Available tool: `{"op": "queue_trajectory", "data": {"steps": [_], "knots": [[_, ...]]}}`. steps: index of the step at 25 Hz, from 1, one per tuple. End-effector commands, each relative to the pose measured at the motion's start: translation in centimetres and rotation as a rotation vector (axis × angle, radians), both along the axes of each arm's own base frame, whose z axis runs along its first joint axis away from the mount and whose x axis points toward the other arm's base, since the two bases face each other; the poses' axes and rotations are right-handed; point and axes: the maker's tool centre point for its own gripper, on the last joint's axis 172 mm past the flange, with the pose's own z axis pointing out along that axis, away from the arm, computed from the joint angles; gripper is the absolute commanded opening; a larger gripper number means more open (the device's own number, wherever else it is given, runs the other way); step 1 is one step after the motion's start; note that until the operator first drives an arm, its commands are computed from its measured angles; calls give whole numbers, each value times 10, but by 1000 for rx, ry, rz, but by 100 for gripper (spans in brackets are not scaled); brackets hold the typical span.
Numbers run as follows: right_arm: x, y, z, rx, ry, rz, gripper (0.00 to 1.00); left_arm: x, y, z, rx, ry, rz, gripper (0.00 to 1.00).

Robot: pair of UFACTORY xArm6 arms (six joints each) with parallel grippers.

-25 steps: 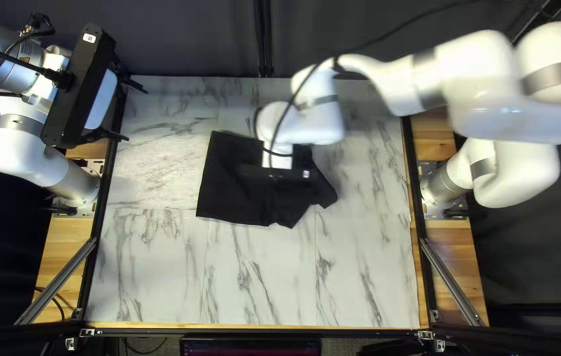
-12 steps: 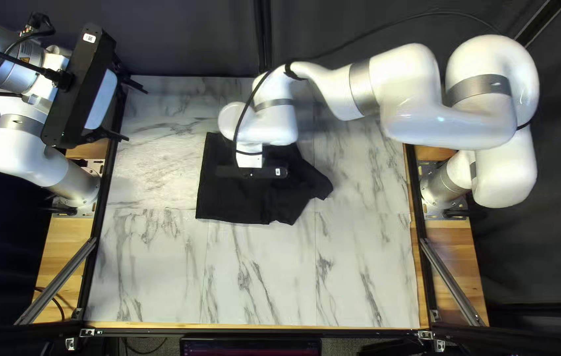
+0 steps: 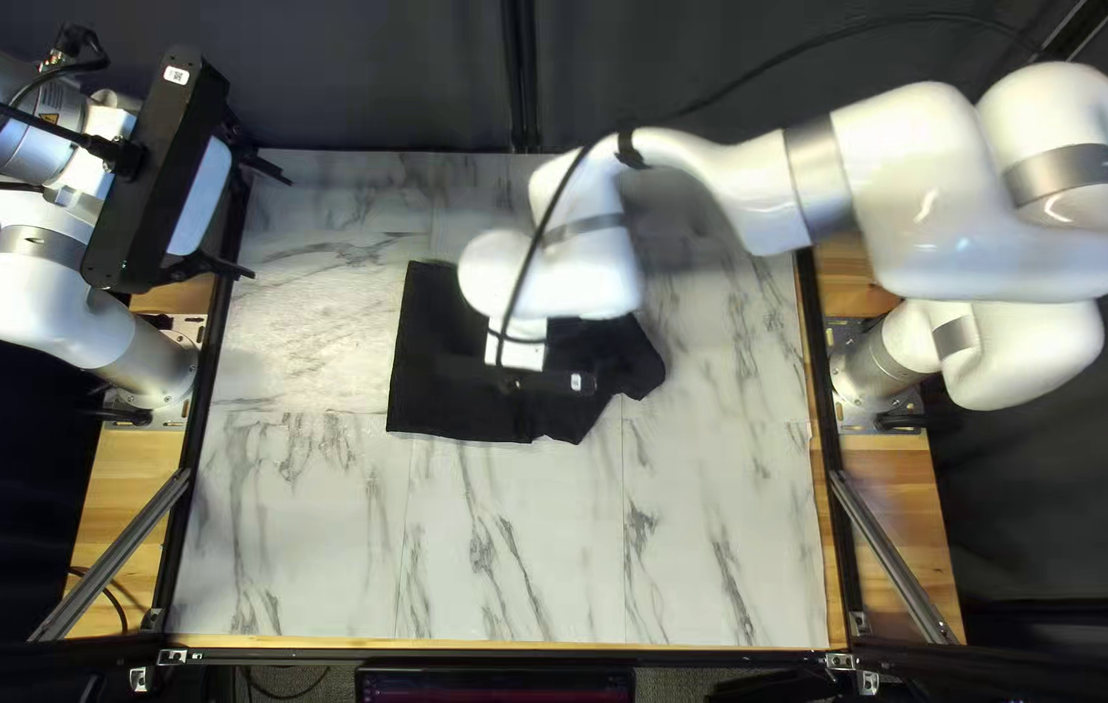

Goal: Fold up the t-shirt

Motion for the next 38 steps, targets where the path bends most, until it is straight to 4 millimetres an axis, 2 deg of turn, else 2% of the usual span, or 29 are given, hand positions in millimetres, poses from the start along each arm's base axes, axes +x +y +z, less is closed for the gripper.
{"op": "queue_trajectory", "data": {"steps": [1,5,10,13,19,20,21,22,23,24,32,38], "knots": [[1,35,-20,23,-24,-49,100,0,0,0,0,0,0,100],[-1,40,-46,65,-30,-135,100,0,0,0,0,0,0,100],[-3,23,-66,98,-6,-255,100,0,0,0,0,0,0,100],[-10,10,-75,106,24,-321,100,0,0,0,0,0,0,100],[-9,10,-83,114,63,-385,99,0,0,0,0,0,0,100],[-9,10,-86,115,68,-389,91,0,0,0,0,0,0,100],[-9,9,-89,116,70,-389,74,0,0,0,0,0,0,100],[-9,9,-90,117,71,-387,49,0,0,0,0,0,0,100],[-8,9,-92,119,71,-384,16,0,0,0,0,0,0,100],[-7,9,-94,121,72,-381,0,0,0,0,0,0,0,100],[-9,7,-99,121,74,-363,0,0,0,0,0,0,0,100],[7,29,-78,75,58,-324,0,0,0,0,0,0,0,100]]}}
